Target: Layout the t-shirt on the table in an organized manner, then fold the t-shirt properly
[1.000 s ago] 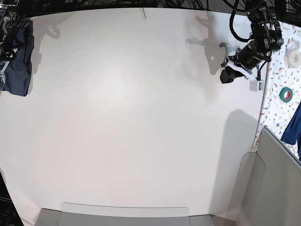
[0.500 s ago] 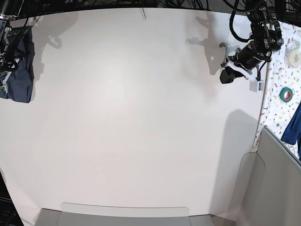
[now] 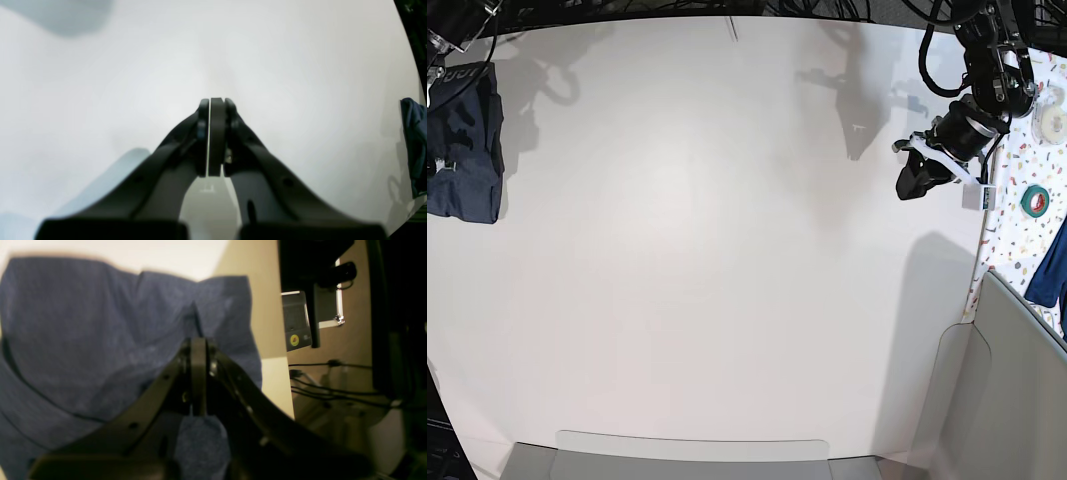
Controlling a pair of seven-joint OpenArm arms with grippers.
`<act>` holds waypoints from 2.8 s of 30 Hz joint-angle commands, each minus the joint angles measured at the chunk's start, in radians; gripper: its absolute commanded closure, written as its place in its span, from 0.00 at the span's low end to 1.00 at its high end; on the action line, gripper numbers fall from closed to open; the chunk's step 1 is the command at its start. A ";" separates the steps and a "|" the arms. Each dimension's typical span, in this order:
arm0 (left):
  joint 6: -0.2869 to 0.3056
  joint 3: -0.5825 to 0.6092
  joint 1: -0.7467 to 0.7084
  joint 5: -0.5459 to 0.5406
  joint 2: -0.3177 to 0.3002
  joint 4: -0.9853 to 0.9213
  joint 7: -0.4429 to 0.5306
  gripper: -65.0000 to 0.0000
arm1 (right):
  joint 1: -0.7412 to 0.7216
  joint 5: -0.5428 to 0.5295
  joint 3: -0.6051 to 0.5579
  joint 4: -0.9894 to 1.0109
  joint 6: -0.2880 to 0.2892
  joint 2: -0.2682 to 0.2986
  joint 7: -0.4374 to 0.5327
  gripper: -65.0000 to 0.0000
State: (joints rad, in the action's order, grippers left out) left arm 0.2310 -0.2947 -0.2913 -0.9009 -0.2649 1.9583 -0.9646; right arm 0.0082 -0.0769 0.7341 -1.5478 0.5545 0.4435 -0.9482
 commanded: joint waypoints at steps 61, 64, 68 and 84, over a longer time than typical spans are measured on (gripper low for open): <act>-0.003 -0.005 -0.676 0.745 0.287 0.031 1.493 1.00 | 0.945 -0.001 -0.485 -0.455 -0.006 -0.593 1.286 1.00; -0.003 -0.008 -0.704 0.745 0.316 0.028 1.493 1.00 | 0.998 -0.001 -0.492 -0.409 -0.006 -0.573 1.285 1.00; -0.003 -0.010 -0.764 0.745 0.370 0.002 1.493 1.00 | 1.070 -0.001 -0.492 -0.325 -0.006 -0.510 1.224 1.00; -0.003 -0.013 -0.701 0.487 0.378 -0.672 1.495 1.00 | 0.932 -0.002 -0.537 0.352 -0.006 -0.338 1.150 1.00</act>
State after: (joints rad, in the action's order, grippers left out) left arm 0.2092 -0.3035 -0.9840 -0.4168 0.1234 1.2758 0.5026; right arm 0.9226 -0.0750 0.1944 -1.1893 0.5407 0.0998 0.1833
